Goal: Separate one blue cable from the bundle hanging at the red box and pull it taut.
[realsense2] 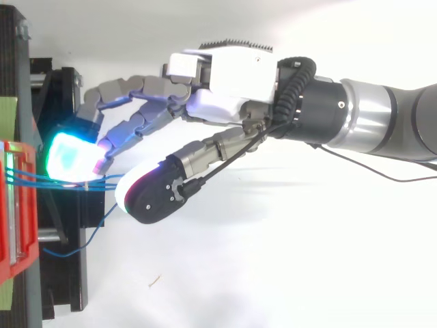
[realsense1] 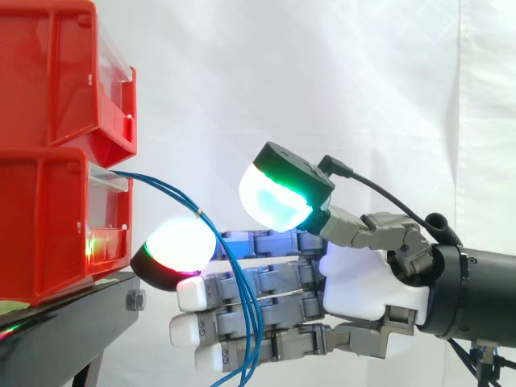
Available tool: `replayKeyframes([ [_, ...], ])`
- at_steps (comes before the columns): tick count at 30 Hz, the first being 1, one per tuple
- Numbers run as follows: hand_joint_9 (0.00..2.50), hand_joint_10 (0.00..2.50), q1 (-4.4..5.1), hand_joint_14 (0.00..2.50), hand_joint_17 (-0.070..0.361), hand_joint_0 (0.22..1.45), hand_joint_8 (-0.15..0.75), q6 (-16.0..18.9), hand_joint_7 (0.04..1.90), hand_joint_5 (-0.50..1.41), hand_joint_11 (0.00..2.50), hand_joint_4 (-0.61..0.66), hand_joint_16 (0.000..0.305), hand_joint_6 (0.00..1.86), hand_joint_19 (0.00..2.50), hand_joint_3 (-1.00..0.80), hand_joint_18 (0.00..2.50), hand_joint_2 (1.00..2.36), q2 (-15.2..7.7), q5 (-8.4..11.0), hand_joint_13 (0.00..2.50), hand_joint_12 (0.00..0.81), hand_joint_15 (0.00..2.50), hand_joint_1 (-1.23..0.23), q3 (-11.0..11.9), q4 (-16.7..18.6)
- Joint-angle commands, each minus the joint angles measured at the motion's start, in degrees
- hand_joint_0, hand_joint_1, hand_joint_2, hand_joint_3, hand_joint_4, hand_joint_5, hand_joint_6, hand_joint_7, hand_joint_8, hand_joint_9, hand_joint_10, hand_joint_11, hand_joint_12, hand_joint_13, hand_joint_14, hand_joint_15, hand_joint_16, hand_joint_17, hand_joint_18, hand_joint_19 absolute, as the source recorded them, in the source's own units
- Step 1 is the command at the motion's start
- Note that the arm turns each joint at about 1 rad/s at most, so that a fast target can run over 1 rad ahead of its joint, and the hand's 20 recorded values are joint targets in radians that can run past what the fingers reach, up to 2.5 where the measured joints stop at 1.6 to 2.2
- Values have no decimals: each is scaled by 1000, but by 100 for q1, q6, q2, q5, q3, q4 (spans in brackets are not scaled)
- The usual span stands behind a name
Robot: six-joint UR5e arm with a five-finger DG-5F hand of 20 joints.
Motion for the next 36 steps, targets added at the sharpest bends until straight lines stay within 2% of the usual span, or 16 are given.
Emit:
replayKeyframes([
  [1,732,13,7,10,70,681,306,-7,1025,-156,397,293,31,503,178,-500,595,1000,0,6,717,307,273,-722,0,25],
  [8,728,15,7,11,70,674,305,10,1026,-158,407,289,31,503,185,-500,594,1000,0,-38,717,307,280,-720,-9,8],
  [14,726,15,51,11,70,665,304,-7,1020,-160,407,288,31,503,187,-500,593,1000,0,-46,719,305,277,-719,-9,-19],
  [20,726,16,68,11,70,665,304,-7,1025,-160,407,291,31,503,185,-500,593,1000,0,-240,723,306,284,-714,-9,-317],
  [31,747,16,95,12,71,670,306,-25,1142,-150,463,282,31,503,203,-441,598,1006,0,-275,739,308,304,-689,-9,-370],
  [36,749,15,51,12,71,669,311,10,1223,-147,481,277,32,502,219,-426,602,1006,0,-292,748,311,317,-675,0,-344],
])
